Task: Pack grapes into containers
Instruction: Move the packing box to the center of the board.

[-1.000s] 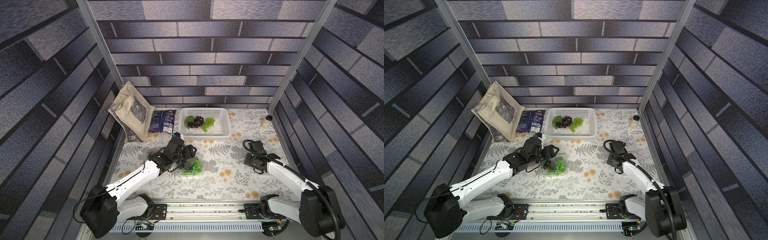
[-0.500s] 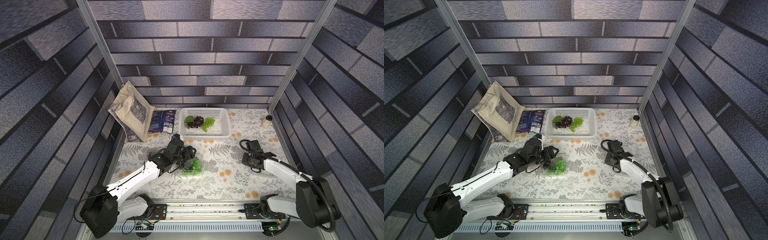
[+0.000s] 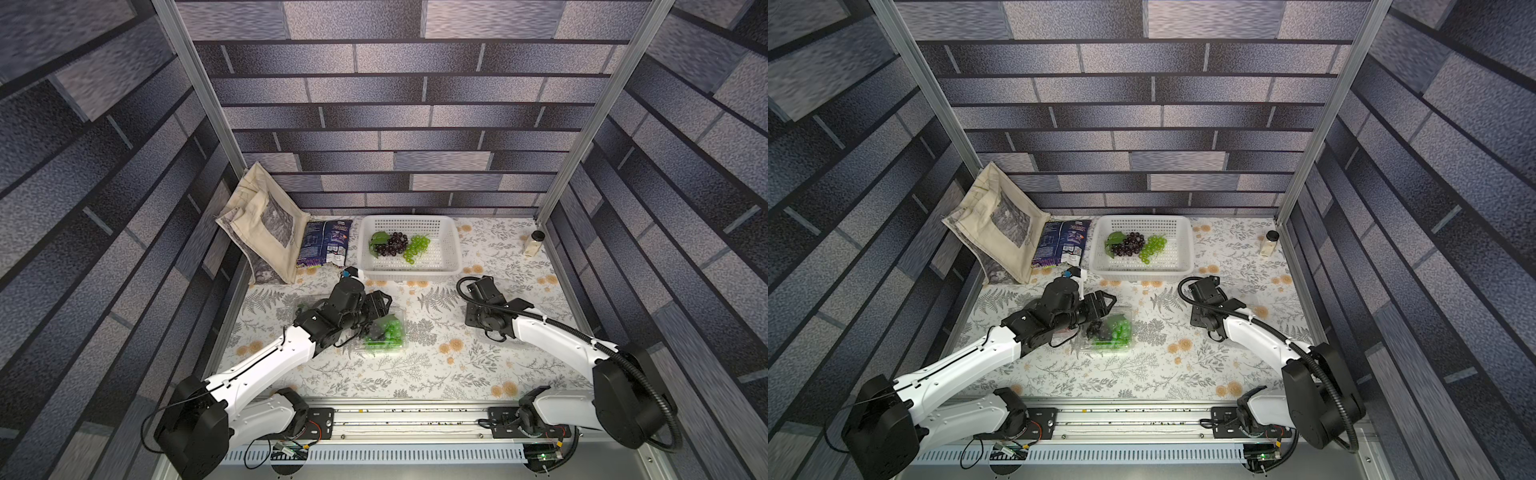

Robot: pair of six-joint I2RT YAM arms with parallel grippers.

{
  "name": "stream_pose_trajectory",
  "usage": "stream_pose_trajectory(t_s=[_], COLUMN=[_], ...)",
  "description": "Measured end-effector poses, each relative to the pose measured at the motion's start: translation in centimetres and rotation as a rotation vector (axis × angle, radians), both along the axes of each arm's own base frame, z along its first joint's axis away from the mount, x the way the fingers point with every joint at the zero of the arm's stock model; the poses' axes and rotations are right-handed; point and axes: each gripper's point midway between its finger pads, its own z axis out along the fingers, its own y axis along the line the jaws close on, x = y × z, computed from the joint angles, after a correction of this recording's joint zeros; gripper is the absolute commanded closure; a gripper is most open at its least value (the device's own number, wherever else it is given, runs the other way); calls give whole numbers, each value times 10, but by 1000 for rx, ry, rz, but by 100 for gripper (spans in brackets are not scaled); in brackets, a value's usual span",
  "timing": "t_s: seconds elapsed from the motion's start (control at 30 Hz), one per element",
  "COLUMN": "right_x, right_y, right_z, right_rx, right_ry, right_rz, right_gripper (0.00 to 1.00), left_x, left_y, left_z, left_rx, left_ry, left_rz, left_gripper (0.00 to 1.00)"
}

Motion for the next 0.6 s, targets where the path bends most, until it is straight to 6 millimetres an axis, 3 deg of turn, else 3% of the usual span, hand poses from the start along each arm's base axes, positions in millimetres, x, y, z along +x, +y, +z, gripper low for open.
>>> stream_pose_trajectory(t_s=[0.43,0.6], right_x=[-3,-7], right_y=[85,106], right_z=[2,-1], right_rx=[-22,-19], right_ry=[-11,-9], right_rz=[186,214], right_gripper=[87,87], left_x=[-2,-5], left_y=[4,6], left_z=[4,4], left_rx=[-6,-1], left_ry=[-5,2], left_rz=[8,8], left_gripper=[27,27])
